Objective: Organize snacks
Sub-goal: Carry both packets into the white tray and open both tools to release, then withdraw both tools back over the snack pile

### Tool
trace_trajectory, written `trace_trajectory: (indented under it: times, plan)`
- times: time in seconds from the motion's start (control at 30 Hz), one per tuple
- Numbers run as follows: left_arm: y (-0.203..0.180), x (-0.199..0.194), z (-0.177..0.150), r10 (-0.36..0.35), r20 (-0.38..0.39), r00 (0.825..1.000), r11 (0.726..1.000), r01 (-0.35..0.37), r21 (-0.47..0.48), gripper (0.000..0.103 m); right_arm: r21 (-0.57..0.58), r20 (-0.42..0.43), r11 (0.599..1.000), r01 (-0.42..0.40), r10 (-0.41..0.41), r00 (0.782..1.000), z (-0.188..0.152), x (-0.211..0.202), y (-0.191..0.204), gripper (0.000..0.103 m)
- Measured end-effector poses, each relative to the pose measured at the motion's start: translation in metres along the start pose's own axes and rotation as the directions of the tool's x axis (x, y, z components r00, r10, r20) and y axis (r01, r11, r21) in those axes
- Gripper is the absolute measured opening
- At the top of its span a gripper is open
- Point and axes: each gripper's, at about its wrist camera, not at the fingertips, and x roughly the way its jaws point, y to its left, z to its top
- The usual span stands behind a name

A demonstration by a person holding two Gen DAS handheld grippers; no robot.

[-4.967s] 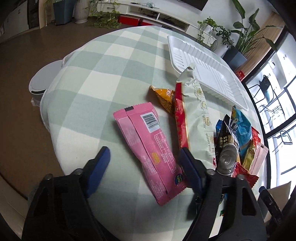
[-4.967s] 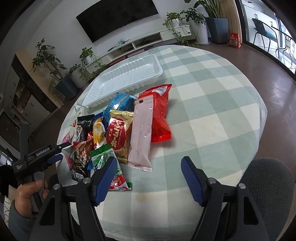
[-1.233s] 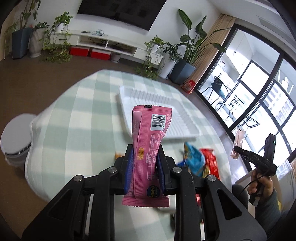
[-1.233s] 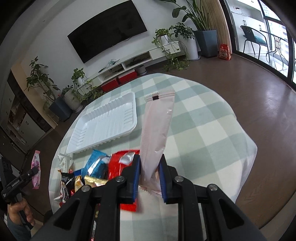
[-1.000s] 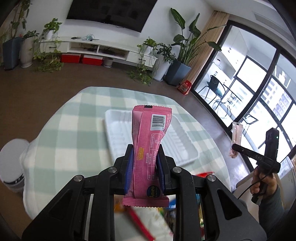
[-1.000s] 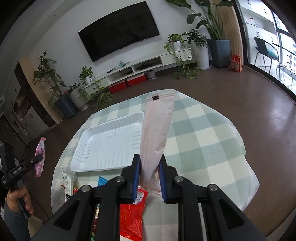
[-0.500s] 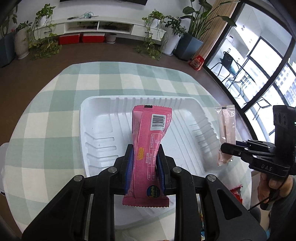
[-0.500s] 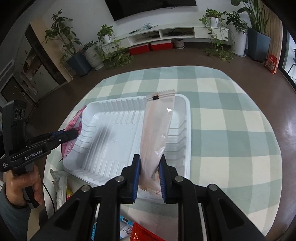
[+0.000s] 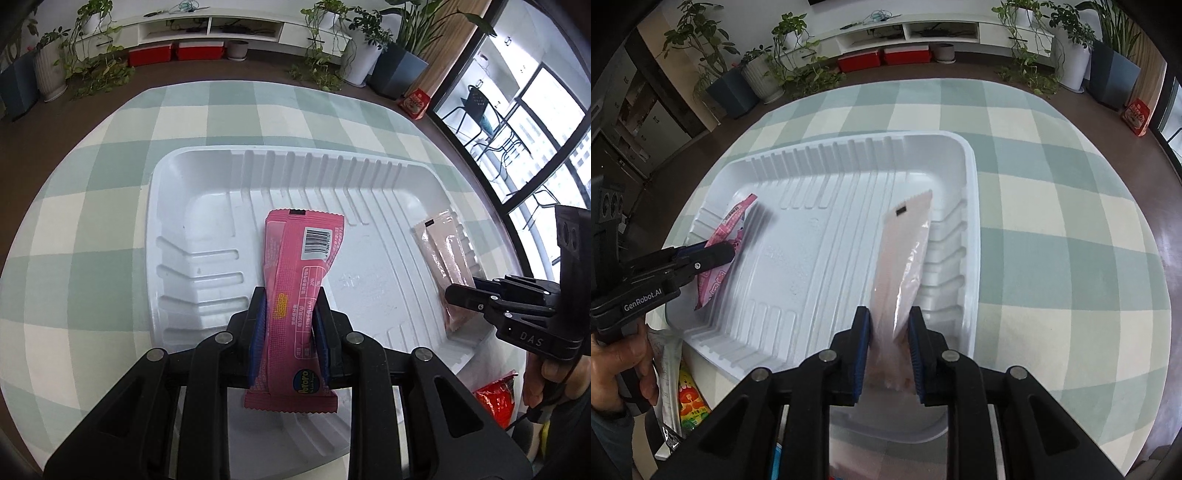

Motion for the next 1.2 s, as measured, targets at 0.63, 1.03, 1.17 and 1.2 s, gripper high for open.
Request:
trace_trajectory:
  times: [0.63,1.03,1.17,1.2]
  plan:
    - [-0.018,-0.019,-0.001,-0.031,0.05,0.998,0.999,0.032,-0.006,0.075,0.06,0.14,0.997,-0.04,0.031,0.99,-0.002,-0.056,-0.007,0.053]
    - [-0.034,-0.174,-0.063,-0.258,0.382,0.887,0.966,0.233,0.111,0.103,0.116,0.476,0.97,-0.212,0.133,0.869,-0.088,-0.195,-0.011,0.085]
    - [-0.032,-0.217,-0.116,-0.217,0.509,0.833,0.976,0.19,0.106,0.103,0.167,0.497,0.94,-0.297,0.18,0.849,-0.142,-0.199,-0.004,0.092]
    - [-0.029,-0.223,-0.129,-0.202,0.529,0.824,0.979,0.182,0.089,0.103,0.177,0.492,0.934,-0.309,0.187,0.85,-0.155,-0.196,-0.001,0.092]
